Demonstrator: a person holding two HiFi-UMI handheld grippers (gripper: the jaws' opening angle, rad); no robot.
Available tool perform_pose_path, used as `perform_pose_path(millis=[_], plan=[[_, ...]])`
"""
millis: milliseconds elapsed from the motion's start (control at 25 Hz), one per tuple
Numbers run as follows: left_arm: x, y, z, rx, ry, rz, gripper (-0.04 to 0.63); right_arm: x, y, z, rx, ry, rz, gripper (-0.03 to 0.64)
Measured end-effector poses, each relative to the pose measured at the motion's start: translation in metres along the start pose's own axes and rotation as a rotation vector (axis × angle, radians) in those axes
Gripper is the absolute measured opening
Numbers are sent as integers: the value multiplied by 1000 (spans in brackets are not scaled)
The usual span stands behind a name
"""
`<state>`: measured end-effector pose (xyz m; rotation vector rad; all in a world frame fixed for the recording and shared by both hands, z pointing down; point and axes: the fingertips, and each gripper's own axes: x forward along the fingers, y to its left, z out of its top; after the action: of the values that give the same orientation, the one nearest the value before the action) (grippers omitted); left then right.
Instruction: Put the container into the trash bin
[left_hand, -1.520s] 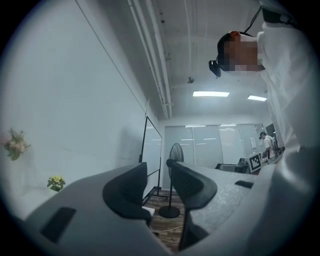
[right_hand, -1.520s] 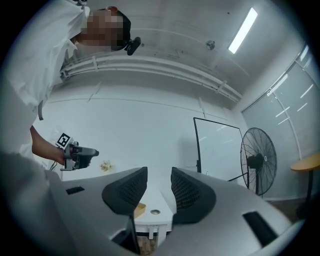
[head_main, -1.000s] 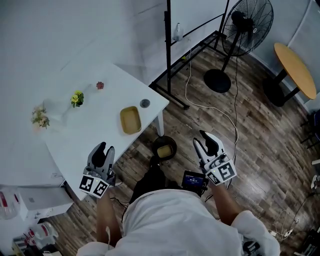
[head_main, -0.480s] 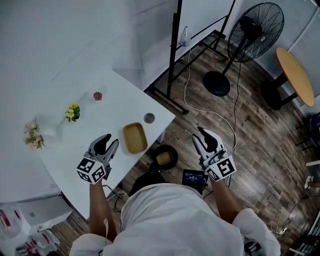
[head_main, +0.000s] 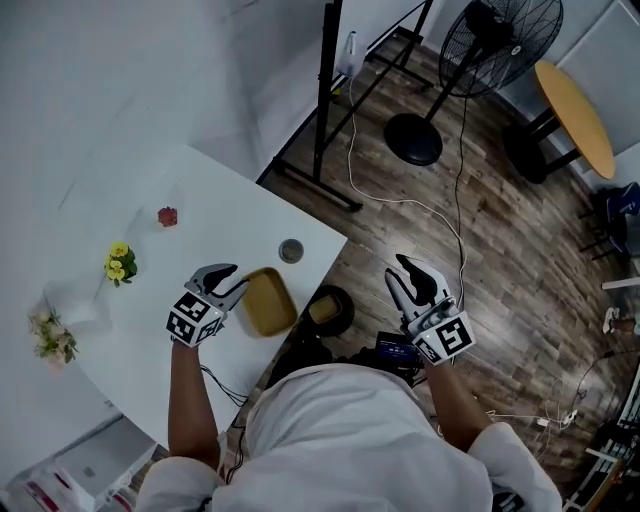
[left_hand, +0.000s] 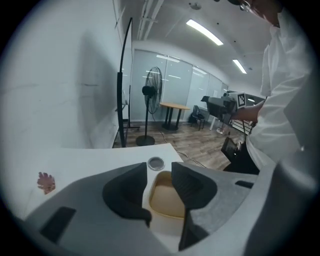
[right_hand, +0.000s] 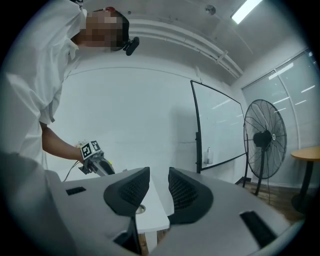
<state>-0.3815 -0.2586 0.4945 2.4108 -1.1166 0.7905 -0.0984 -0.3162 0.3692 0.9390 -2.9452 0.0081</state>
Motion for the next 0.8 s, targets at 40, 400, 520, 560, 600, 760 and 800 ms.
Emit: perform_pose_path(millis=[40,400,520,560,600,760,800], plan=[[11,4,-6,6,31,-30,156,1,-3,-5,6,15,-17,137],[76,12,-52,77,296,-241,151,6,-19,-34,40,96,-113,137],[89,9,-64,95,366,-278,124,5,-22,-39,46,105,-139,137],[93,9,-66,97,383,-284,108,4,-23,-40,47,109,-146,137],[95,8,-68,100,399,-287,98,2,-24,-41,50,112,-154,137],[100,10,-73,112,457,-270,44,-8,-31,-40,72,109,-197,135],[100,11,-74,113,466,-264,35,-10,-32,-39,76,106,-205,135]])
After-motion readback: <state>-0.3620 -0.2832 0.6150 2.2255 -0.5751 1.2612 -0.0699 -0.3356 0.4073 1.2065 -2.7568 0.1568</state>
